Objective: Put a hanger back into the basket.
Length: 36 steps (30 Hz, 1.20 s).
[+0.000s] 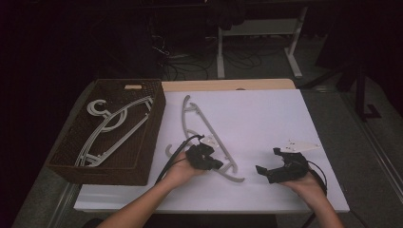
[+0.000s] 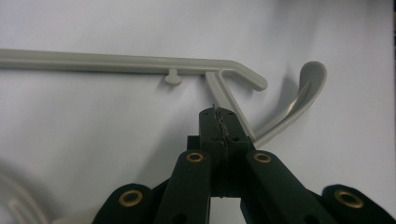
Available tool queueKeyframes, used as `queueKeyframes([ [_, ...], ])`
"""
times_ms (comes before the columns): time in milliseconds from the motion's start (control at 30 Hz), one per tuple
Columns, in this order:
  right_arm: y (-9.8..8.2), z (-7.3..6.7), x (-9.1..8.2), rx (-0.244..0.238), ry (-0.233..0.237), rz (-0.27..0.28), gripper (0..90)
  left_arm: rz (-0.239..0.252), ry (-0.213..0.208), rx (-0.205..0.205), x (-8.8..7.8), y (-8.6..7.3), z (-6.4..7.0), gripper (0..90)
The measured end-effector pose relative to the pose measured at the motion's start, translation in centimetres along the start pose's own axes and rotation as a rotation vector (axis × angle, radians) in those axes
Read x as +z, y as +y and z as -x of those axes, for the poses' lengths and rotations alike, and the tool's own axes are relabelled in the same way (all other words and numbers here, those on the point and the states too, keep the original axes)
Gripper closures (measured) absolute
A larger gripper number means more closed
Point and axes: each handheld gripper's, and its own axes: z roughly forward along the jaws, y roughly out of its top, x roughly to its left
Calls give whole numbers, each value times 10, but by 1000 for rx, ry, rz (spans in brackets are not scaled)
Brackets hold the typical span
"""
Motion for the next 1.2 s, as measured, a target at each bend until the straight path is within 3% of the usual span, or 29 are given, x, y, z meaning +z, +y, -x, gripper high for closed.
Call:
queueKeyframes([
  [167, 1, 0, 2, -2, -4, -8, 4, 44, 17, -27, -15, -16, 1, 892],
  [200, 1, 0, 2, -2, -4, -8, 4, 44, 17, -27, -15, -16, 1, 825],
  [233, 2, 0, 3, -3, -9, -15, 5, 60, 33, -40, -19, -19, -1, 825],
  [300, 9, -2, 5, -12, -11, -28, 73, 94, 54, -57, -27, -21, -4, 695],
  [467, 30, -3, 19, -5, -24, -72, 161, 160, 112, -85, -46, -30, -7, 506],
  [633, 58, -6, 53, -6, -36, -101, 220, 201, 162, -119, -52, -35, -9, 365],
  [1000, 126, -14, 144, 6, -42, -162, 395, 237, 192, -148, -51, -40, -13, 269],
  [1200, 147, -15, 186, -8, -39, -214, 480, 241, 196, -157, -50, -41, -15, 248],
])
